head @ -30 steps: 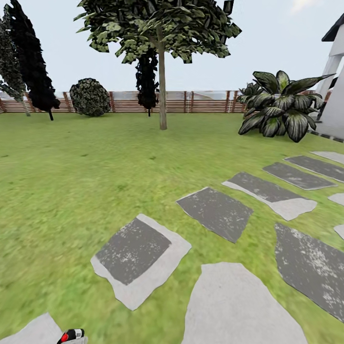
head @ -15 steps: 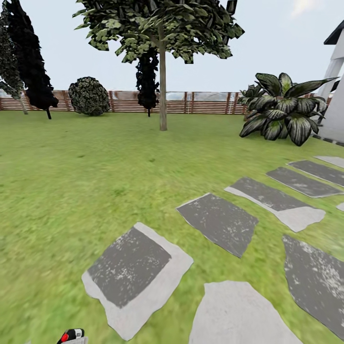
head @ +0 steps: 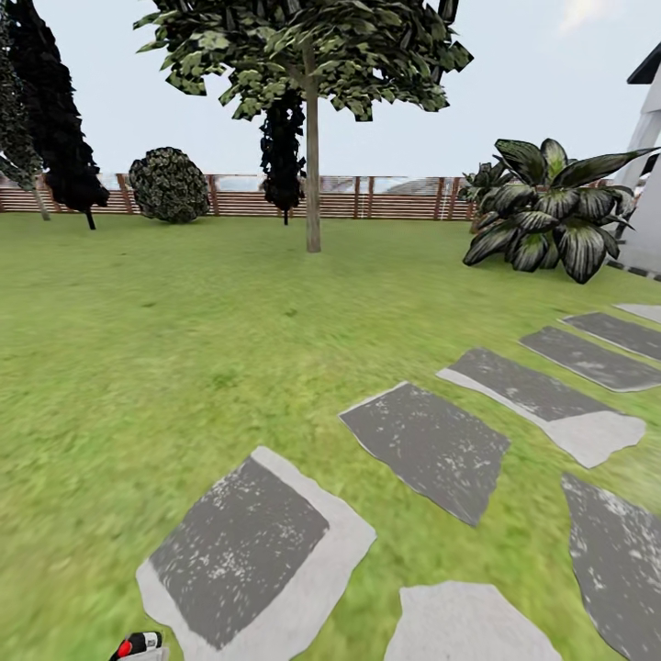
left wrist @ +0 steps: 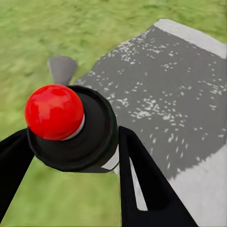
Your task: In the garden, pick up the pesticide atomizer on the floor and spray pesticide onto both trees until each tree trunk is fully covered.
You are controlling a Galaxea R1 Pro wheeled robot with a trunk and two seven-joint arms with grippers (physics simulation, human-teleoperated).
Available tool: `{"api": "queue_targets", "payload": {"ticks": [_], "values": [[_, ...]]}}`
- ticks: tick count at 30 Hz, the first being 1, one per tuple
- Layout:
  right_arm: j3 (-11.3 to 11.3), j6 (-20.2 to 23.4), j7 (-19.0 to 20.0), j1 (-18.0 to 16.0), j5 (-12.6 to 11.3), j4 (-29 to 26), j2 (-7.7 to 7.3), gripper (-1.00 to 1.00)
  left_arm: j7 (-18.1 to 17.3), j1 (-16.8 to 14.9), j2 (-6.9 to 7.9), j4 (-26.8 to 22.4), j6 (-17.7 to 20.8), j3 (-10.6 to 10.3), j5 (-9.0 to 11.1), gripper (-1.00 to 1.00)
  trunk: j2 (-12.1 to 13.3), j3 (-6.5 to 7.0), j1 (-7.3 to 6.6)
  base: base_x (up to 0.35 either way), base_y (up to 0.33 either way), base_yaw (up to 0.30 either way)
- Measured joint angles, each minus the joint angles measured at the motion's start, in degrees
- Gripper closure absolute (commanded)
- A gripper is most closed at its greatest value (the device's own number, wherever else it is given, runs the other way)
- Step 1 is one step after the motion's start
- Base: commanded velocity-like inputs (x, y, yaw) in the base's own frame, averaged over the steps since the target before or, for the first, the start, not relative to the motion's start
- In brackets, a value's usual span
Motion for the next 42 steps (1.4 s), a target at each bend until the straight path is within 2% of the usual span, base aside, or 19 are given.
{"api": "queue_targets", "payload": {"ticks": [42], "values": [[0.0, 0.0, 0.0, 0.0, 0.0, -0.01, 0.0, -1.0, 0.04, 0.02, 0.05, 0.0, 0.0, 0.0, 0.0, 1.0, 0.0, 0.0, 0.0, 0.341, 0.0, 0.0]]}}
